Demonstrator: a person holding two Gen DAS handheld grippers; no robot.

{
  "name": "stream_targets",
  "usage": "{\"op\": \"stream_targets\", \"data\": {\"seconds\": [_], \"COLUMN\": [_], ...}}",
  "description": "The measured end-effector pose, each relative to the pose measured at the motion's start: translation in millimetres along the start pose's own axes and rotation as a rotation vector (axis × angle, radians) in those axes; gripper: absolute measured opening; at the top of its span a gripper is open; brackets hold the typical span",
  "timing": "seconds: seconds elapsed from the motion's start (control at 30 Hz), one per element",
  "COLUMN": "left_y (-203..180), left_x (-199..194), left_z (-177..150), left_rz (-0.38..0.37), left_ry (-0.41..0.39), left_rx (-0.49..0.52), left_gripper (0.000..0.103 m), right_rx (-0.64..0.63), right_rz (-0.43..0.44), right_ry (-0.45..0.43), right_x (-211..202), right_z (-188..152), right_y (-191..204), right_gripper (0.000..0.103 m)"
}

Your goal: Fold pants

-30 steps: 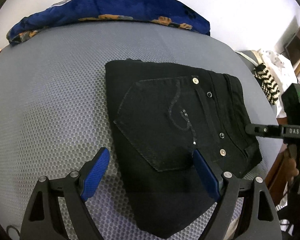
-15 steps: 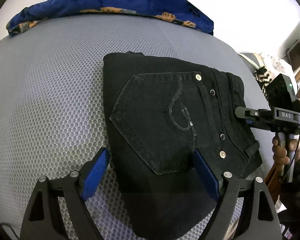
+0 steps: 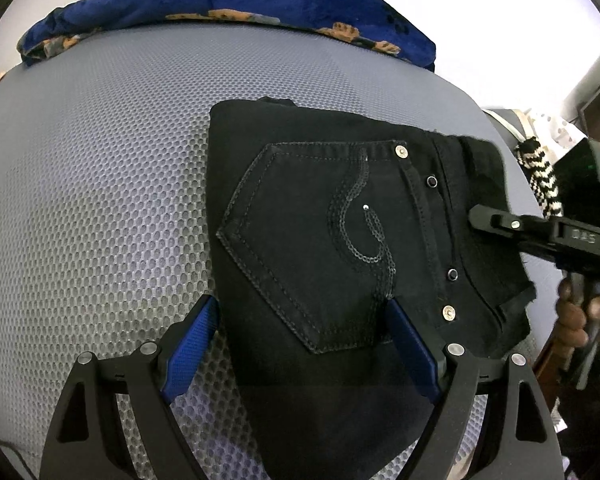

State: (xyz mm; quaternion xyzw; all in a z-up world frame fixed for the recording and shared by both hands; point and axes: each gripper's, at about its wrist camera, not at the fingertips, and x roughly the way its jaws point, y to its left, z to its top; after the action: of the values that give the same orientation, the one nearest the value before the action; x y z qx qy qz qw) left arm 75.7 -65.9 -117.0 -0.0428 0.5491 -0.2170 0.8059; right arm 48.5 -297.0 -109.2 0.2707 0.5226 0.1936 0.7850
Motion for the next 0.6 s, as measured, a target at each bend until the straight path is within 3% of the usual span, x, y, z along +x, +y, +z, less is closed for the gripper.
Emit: {"op": "stream_targets", "data": {"seconds": [0.6], "left_y": [-14.6], "left_x": [-18.2], "left_z": [4.8], "left_rz": [0.082], "left_ry": [-0.063], "left_rx": [0.087], "left_gripper": [0.085], "right_rx": [0.064], "right_rz": [-0.067], "right_ry": [-0.109], "right_x": [-72.7], "right_z": [-5.0], "right_y": [9.4], "right_gripper": [0.011]}}
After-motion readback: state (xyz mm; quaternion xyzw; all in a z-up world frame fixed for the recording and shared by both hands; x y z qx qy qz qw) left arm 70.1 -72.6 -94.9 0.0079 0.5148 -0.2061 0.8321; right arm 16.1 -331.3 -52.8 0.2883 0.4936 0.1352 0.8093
